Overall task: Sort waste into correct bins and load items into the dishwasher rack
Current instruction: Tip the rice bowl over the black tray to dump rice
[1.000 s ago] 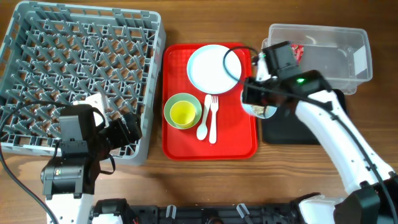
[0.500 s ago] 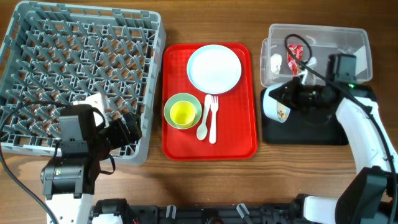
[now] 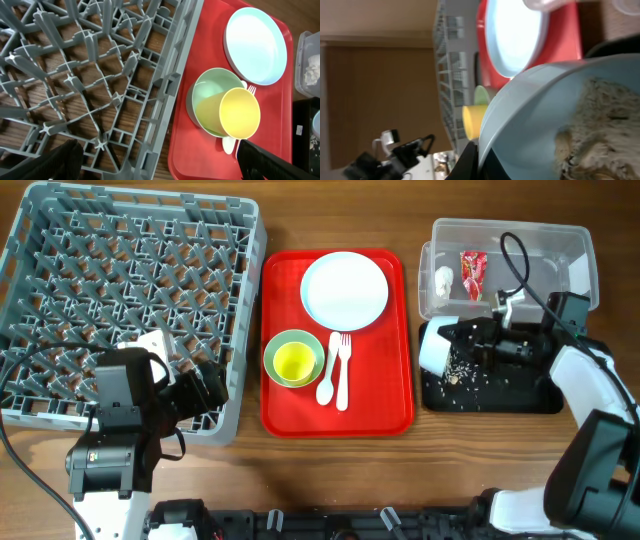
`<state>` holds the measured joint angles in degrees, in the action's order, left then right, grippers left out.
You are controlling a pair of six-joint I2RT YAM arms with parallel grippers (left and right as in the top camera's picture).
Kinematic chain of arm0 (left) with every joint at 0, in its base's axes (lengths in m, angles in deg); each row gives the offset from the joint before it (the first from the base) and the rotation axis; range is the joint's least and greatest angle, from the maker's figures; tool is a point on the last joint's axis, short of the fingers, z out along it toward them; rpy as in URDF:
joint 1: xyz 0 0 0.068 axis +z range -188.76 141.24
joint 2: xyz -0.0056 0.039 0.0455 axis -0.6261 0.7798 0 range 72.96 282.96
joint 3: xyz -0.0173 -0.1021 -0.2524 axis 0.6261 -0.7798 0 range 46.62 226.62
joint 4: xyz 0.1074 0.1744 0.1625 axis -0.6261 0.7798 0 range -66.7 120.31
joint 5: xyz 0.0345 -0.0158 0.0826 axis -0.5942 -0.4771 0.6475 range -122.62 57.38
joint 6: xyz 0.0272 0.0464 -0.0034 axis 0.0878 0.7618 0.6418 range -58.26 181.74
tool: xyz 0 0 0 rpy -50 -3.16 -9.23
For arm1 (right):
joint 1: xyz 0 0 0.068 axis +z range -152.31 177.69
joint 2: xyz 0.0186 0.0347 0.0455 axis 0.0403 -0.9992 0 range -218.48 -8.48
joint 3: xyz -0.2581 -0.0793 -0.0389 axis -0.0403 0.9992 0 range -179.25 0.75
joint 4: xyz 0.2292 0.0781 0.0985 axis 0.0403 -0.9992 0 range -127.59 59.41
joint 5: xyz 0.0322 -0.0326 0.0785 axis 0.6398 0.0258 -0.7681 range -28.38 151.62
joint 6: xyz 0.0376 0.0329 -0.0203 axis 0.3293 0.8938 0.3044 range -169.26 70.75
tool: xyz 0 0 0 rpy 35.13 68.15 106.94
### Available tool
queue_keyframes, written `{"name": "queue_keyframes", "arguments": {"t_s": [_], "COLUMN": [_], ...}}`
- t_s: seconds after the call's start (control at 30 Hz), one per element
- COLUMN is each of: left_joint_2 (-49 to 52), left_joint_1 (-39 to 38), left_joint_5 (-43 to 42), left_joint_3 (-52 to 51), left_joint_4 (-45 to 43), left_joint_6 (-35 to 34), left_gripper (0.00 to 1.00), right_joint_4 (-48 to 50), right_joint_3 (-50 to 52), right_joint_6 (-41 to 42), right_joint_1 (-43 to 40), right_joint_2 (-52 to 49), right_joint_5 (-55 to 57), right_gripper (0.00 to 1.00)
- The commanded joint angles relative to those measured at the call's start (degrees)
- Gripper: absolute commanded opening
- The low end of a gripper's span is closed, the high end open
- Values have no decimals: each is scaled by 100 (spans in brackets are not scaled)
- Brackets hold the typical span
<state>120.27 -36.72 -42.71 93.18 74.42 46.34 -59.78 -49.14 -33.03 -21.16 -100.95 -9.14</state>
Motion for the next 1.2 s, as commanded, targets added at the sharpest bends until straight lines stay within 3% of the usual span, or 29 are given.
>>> {"name": "queue_keyframes", "arguments": {"t_s": [0.0,0.57,1.17], "left_joint_2": [-42,-42,-42], "left_joint_1": [0,0,0], "left_joint_5": [55,55,55], "left_joint_3": [87,87,87], "left_joint_4": [2,17,17], "left_joint_6": [-7,-9,-7], "left_gripper": [100,100,100], "right_joint_4": [334,719,1976], "right_joint_3": [15,15,15], "right_joint_6": [428,1880,3303], "right_joint_1": [-157,-1108,-1755], "right_joint_2": [-195,-221,-221], "right_joint_5": [-916,-1073,-2028], "right_gripper": [5,4,4]}}
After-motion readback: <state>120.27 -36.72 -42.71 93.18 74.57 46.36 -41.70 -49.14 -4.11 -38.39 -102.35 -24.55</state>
